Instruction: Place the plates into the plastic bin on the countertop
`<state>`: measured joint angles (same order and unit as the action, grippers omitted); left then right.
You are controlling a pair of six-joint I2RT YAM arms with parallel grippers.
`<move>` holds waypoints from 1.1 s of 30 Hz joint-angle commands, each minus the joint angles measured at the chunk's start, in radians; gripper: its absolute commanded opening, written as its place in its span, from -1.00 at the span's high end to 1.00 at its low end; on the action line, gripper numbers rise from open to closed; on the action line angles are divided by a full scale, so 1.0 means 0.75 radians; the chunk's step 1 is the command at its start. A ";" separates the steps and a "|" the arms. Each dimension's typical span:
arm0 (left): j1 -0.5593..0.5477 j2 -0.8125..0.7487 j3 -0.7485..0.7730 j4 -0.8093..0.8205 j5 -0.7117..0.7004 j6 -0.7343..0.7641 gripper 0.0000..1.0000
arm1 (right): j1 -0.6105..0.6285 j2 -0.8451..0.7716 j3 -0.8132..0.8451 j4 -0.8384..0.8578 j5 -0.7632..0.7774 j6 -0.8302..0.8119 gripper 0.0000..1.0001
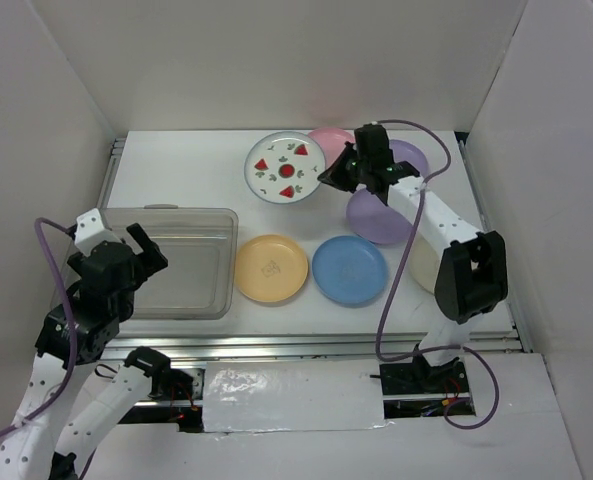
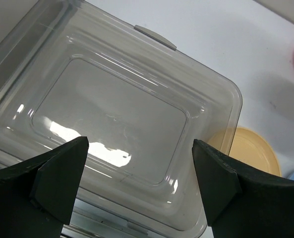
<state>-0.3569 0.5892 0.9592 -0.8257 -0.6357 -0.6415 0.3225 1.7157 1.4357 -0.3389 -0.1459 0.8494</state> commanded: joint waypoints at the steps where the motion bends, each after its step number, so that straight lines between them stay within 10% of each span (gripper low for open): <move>1: 0.003 -0.055 0.030 -0.012 -0.107 -0.071 -0.99 | 0.130 -0.064 0.168 0.078 -0.180 -0.067 1.00; 17: 0.003 -0.115 0.024 0.003 -0.114 -0.059 -0.97 | 0.676 0.373 0.523 -0.022 -0.090 -0.087 1.00; 33: 0.003 -0.131 0.014 0.025 -0.073 -0.028 -0.99 | 0.744 0.789 0.843 -0.098 -0.055 0.021 1.00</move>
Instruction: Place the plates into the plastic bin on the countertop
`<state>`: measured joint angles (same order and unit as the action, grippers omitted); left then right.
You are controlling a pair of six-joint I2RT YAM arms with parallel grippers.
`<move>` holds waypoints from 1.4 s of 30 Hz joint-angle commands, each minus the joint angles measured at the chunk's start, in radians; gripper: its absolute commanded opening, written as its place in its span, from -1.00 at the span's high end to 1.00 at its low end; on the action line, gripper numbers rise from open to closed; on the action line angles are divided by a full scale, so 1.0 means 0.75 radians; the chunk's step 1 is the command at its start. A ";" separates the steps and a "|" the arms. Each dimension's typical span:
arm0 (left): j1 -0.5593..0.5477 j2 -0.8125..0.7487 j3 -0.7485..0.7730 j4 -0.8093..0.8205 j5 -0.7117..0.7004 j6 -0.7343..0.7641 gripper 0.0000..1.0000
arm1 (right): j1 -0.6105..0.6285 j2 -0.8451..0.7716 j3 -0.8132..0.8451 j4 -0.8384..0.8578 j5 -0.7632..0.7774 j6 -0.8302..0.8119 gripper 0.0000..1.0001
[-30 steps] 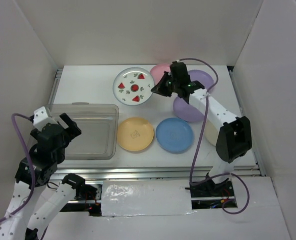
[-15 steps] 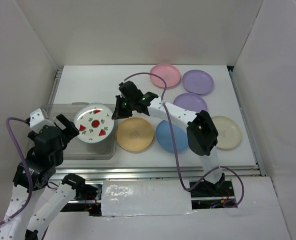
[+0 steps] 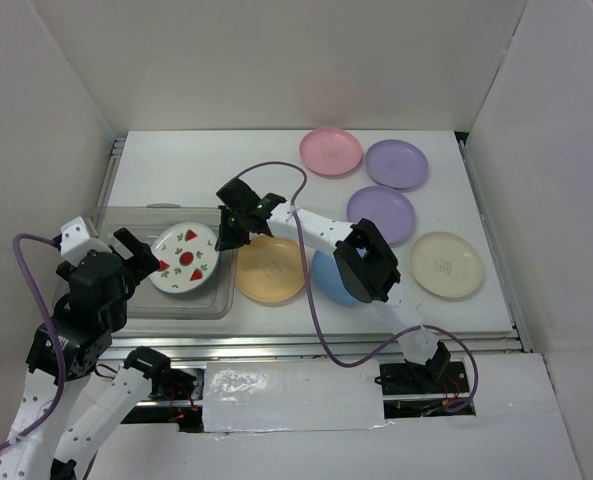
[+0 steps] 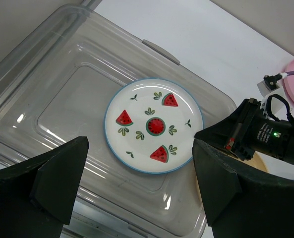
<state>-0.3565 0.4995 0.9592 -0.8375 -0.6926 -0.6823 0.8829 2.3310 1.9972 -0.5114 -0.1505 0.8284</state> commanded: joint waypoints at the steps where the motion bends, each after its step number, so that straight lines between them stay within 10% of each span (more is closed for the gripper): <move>1: 0.003 -0.005 0.016 0.043 0.003 0.028 -0.99 | -0.001 -0.028 0.096 0.138 -0.051 0.047 0.90; 8: 0.003 -0.012 0.014 0.043 0.005 0.028 -0.99 | 0.027 -0.107 0.043 0.226 -0.075 0.031 -0.99; 18: 0.003 -0.020 0.014 0.037 0.005 0.026 -0.99 | -0.023 -0.552 -0.110 0.152 0.061 -0.125 -1.00; 26: 0.003 -0.018 0.003 0.063 0.046 0.055 -0.99 | -0.285 -1.042 -0.769 0.160 -0.030 -0.482 -1.00; 42: 0.003 0.052 0.003 0.059 0.066 0.063 -0.99 | -0.406 -0.631 -0.900 0.201 -0.031 -0.681 -0.92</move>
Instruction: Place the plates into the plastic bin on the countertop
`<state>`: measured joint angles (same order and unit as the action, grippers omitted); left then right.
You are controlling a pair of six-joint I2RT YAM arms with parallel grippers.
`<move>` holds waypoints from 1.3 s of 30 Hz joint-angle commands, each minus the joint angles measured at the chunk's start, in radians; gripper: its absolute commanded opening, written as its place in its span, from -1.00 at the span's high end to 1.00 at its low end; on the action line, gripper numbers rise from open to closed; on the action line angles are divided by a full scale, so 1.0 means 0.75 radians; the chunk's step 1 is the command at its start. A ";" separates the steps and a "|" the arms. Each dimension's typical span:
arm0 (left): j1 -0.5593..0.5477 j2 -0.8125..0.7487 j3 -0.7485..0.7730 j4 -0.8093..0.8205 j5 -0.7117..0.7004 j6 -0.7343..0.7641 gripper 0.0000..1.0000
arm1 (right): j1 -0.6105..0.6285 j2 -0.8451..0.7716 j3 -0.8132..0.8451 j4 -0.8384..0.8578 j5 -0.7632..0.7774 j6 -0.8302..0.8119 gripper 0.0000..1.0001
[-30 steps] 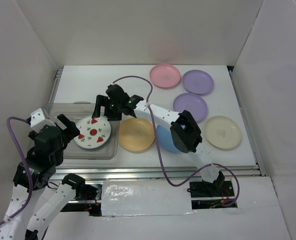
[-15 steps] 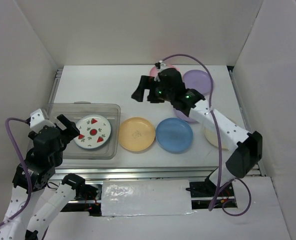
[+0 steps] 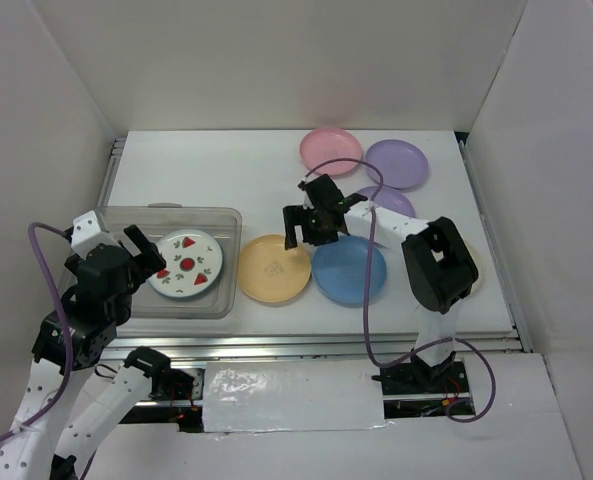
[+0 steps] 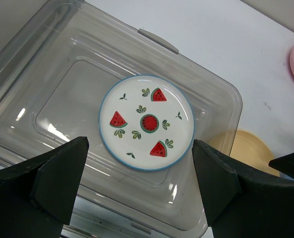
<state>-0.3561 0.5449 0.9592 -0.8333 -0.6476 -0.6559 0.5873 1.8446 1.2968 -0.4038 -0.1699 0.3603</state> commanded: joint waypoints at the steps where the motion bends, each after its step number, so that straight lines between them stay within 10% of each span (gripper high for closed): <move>1: 0.002 -0.009 0.001 0.058 0.008 0.030 -0.99 | -0.008 0.052 0.048 0.058 0.004 -0.063 -0.91; 9: 0.002 -0.009 0.001 0.060 0.017 0.032 -0.99 | 0.006 0.171 0.067 0.052 0.016 -0.073 -0.54; 24: 0.002 -0.019 -0.003 0.064 0.025 0.034 -0.99 | 0.029 0.093 0.052 0.070 0.190 0.043 0.96; 39: 0.004 -0.025 -0.001 0.066 0.029 0.034 -0.99 | 0.021 -0.248 0.235 -0.351 0.787 0.282 1.00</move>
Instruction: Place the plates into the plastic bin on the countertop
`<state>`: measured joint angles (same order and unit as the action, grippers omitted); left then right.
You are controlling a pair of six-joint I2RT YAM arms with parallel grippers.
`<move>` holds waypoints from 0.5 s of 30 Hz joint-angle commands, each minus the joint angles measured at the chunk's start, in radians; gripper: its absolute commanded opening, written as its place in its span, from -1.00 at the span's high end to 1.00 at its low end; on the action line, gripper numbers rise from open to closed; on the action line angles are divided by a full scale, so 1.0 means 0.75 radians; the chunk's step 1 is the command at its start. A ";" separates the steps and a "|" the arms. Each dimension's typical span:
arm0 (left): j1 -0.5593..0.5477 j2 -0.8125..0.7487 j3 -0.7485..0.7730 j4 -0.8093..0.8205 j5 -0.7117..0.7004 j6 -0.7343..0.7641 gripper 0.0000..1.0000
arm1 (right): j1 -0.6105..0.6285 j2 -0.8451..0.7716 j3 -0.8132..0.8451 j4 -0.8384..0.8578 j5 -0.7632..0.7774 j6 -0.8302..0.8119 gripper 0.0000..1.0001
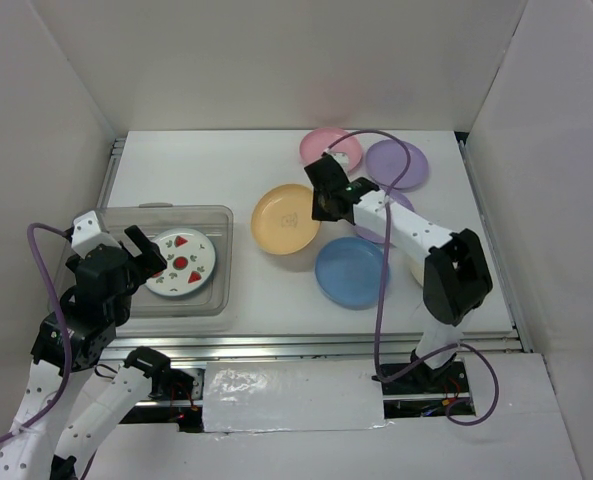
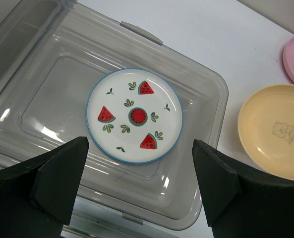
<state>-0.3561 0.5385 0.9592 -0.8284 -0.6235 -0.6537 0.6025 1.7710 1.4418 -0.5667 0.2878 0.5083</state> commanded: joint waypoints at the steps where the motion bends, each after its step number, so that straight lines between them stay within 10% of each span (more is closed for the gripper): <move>1: 0.002 -0.020 -0.003 0.059 -0.005 0.027 -0.99 | 0.015 -0.187 0.007 -0.118 0.152 0.097 1.00; 7: 0.000 -0.029 0.001 0.051 -0.026 0.015 -0.99 | 0.109 -0.314 0.063 -0.030 0.073 0.116 1.00; 15: 0.004 -0.035 0.008 0.031 -0.056 -0.016 -0.99 | 0.283 0.084 0.482 -0.095 -0.134 0.140 1.00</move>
<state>-0.3561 0.5220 0.9592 -0.8288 -0.6392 -0.6582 0.7750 1.7302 1.7107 -0.6315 0.2718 0.5865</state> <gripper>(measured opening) 0.993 0.029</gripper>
